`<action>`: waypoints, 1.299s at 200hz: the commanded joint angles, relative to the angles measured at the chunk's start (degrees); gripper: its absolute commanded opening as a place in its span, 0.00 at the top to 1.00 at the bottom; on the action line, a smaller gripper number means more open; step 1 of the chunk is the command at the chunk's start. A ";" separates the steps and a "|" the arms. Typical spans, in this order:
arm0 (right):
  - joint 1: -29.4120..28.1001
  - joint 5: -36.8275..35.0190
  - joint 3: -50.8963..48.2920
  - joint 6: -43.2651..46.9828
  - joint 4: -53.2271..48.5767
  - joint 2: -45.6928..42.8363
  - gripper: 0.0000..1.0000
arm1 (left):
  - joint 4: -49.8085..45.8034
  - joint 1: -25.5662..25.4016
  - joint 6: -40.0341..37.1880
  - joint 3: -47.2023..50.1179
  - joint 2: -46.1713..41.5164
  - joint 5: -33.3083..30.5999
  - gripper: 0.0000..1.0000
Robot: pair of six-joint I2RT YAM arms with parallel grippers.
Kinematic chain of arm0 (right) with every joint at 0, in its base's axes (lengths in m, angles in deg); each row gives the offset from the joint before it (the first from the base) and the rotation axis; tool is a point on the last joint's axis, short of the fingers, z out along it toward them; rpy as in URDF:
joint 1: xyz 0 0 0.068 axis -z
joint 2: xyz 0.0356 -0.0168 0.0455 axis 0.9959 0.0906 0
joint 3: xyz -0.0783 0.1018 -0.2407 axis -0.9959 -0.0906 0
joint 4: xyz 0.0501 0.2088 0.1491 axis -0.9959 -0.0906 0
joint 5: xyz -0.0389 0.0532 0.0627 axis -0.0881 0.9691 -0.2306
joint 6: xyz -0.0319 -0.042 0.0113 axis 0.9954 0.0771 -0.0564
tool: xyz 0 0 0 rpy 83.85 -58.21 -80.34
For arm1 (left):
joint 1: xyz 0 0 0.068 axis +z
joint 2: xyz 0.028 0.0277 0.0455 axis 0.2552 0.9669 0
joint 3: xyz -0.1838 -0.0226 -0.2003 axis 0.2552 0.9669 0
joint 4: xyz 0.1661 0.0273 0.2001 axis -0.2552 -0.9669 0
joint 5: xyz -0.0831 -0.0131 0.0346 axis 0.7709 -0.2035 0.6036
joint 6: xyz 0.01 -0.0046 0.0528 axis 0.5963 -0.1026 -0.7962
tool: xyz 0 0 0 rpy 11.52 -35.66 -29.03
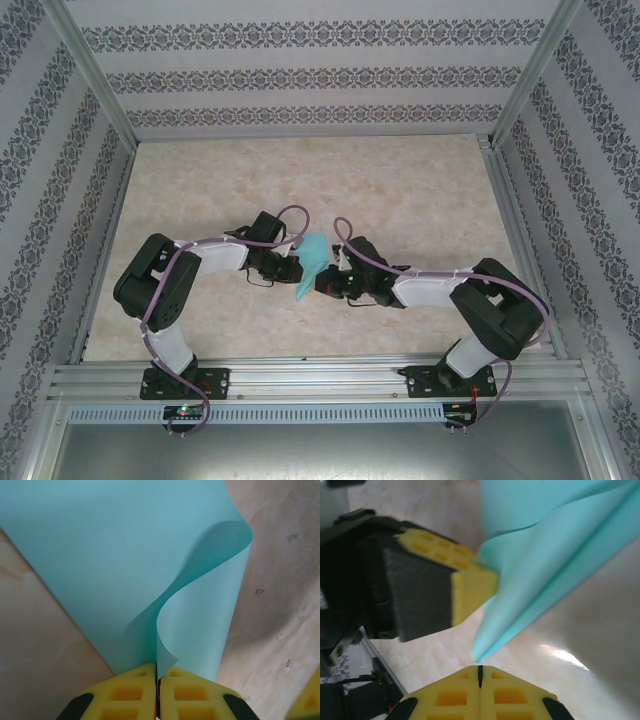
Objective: Fold a paper plane with a square sheet of paper (pick it up from the middle)
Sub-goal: Third fold the triangle at the center of the table.
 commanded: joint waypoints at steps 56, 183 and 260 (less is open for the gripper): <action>-5.44 -1.15 1.06 -8.66 16.06 10.39 0.94 | -1.62 0.39 -2.00 0.38 2.31 -3.05 0.90; -5.76 -2.68 2.70 -7.68 12.56 11.67 0.92 | -2.62 0.39 -2.49 -0.29 2.70 -2.66 0.90; -5.93 -3.03 2.30 -7.96 10.60 15.22 0.91 | -3.12 0.39 -2.85 -0.59 2.70 -2.92 0.90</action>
